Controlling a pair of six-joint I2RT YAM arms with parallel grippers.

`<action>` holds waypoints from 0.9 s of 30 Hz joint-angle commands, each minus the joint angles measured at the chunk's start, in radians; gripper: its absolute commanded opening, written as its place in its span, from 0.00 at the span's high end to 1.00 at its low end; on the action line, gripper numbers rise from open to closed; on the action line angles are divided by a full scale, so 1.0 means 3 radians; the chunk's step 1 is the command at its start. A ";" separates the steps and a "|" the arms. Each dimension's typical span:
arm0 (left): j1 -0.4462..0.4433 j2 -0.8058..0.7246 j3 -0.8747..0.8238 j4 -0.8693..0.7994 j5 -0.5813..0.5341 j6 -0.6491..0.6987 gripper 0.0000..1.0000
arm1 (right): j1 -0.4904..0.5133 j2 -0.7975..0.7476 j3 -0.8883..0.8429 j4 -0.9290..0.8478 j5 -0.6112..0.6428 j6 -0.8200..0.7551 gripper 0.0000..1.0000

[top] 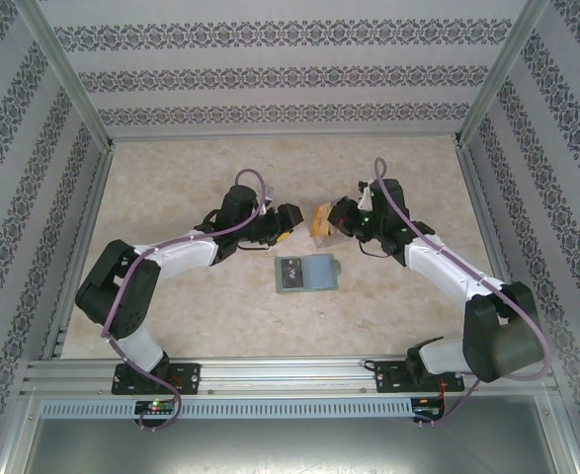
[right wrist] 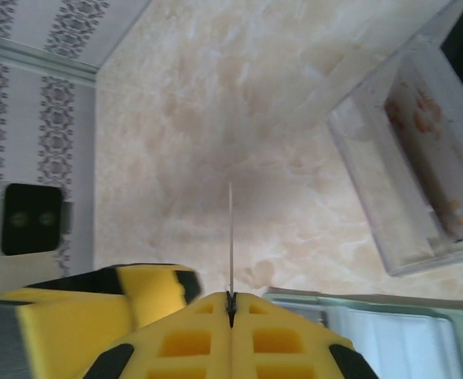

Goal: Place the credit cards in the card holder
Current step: Pick up the credit card from the storage box, then insert the credit card into the card slot.

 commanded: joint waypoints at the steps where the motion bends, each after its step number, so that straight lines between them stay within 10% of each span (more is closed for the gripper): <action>1: 0.0049 0.0088 0.0014 0.0396 0.0202 -0.0198 0.33 | -0.0071 -0.0028 -0.0052 0.0259 -0.0304 0.0235 0.97; 14: 0.0045 0.0281 0.0044 0.0829 0.0401 -0.0443 0.47 | -0.0155 0.0195 -0.0050 0.0410 -0.0689 0.0353 0.97; 27: 0.0049 0.0293 0.0048 0.0722 0.0446 -0.0349 0.89 | -0.0188 0.0473 -0.0015 0.0329 -0.0828 0.0194 0.94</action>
